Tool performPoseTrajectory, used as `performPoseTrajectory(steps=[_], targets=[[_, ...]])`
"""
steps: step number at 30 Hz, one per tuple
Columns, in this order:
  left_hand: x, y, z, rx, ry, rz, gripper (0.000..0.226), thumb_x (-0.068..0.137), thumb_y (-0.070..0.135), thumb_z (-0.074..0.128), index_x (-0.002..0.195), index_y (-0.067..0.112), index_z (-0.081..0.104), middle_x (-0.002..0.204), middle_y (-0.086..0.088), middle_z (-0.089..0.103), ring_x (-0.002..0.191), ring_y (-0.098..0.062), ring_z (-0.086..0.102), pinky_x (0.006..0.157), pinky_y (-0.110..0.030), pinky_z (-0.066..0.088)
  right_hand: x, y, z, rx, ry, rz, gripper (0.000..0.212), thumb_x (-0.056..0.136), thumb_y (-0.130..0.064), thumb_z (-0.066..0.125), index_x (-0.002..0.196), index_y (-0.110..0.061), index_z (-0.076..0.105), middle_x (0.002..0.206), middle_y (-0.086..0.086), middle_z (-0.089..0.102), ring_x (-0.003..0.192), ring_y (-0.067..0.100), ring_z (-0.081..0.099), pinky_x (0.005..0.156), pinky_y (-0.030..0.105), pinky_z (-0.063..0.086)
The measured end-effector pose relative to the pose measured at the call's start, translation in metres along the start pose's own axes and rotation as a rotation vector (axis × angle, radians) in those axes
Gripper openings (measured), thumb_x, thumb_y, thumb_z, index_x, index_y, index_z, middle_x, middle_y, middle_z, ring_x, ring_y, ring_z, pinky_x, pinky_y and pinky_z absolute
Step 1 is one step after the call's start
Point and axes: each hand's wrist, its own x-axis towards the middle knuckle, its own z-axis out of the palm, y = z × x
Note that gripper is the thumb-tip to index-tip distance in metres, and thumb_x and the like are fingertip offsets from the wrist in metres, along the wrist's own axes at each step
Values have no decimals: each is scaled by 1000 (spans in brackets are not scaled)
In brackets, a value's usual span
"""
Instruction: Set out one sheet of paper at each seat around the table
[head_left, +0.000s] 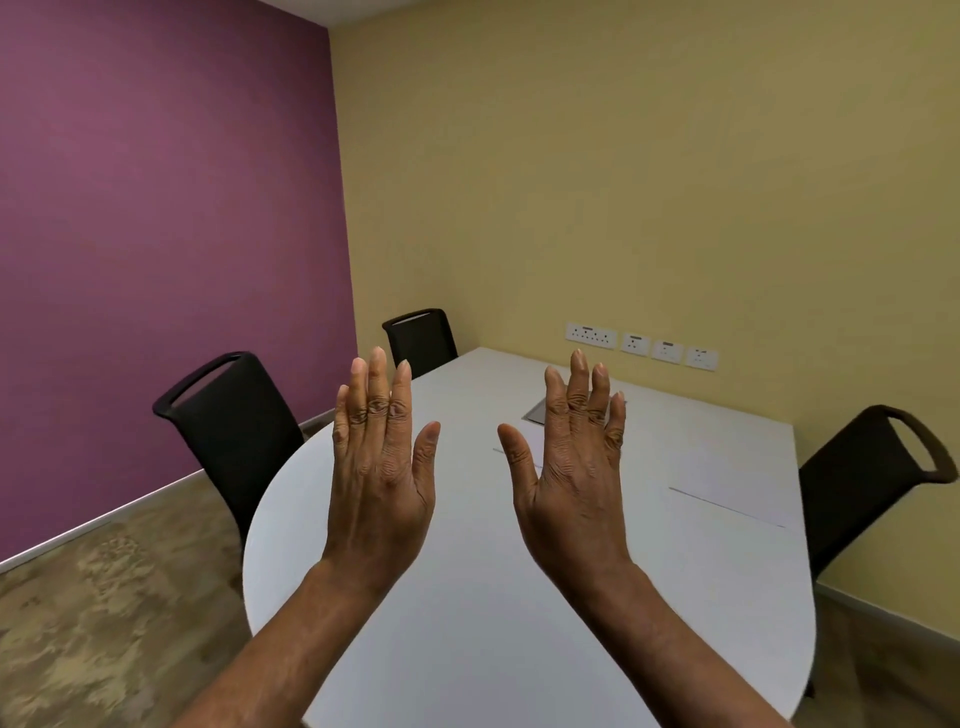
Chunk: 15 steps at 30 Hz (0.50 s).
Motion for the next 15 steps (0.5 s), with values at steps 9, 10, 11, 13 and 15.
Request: performPoseTrajectory(steps=[9,10,11,13,15], targets=[[19,-29,30,32,-15,43,58,104,29,34,155,7,19,165,-13,11,153,-26,4,124,-45,6,17,11,33,-16,-5,28,69,105,-45,38,160,-8,18,170,10,3,156,24,-8,125,46,-2],[20,-33,34,28,-21,44,58,104,30,34,155,7,19,165,-13,11,153,-26,4,124,-44,6,18,11,38,-26,-8,33,69,105,-46,37,160,-9,17,170,9,3,156,24,-8,125,46,-2],[21,-38,38,19,-31,47,58,104,30,35,155,7,19,165,-13,11,153,-27,5,124,-45,6,18,11,43,-34,-11,40,69,105,-46,37,160,-9,17,170,9,2,156,24,-8,125,46,-2],[24,-49,44,-1,-49,57,59,103,29,36,155,7,19,165,-13,11,153,-27,5,124,-46,7,19,8,55,-43,-21,55,70,105,-46,38,160,-10,16,170,8,1,156,23,-9,125,47,-1],[33,-64,50,-21,-58,69,59,104,30,35,155,7,19,165,-13,10,153,-27,4,124,-47,8,22,3,69,-57,-27,68,70,105,-45,40,161,-11,14,170,7,-1,156,23,-10,124,47,-1]])
